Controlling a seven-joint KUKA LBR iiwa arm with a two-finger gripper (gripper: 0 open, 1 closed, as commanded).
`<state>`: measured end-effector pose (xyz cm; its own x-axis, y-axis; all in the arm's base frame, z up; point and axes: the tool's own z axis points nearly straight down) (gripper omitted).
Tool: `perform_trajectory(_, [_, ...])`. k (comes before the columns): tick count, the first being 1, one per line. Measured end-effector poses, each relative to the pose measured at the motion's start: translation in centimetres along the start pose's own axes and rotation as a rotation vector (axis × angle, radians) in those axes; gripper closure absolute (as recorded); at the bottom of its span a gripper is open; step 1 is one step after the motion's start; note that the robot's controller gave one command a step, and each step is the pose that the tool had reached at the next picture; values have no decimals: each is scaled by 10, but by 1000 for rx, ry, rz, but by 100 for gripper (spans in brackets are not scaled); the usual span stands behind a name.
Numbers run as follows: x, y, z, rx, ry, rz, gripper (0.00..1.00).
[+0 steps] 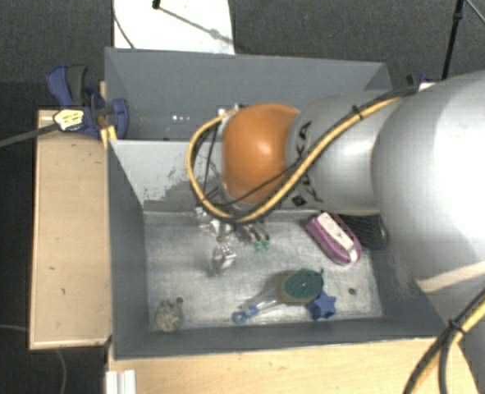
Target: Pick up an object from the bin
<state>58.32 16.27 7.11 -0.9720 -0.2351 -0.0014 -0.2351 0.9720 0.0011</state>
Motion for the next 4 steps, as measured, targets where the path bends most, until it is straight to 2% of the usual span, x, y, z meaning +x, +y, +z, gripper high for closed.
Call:
perform_trajectory(1, [-2, 0, -3, -1, -5, 5, 100])
perform_trajectory(2, [-9, -1, -1, -1, -4, -40, 100])
perform_trajectory(3, [-8, -2, 0, 0, -2, -35, 0])
perform_trajectory(4, [-10, -2, -2, -1, -7, -30, 100])
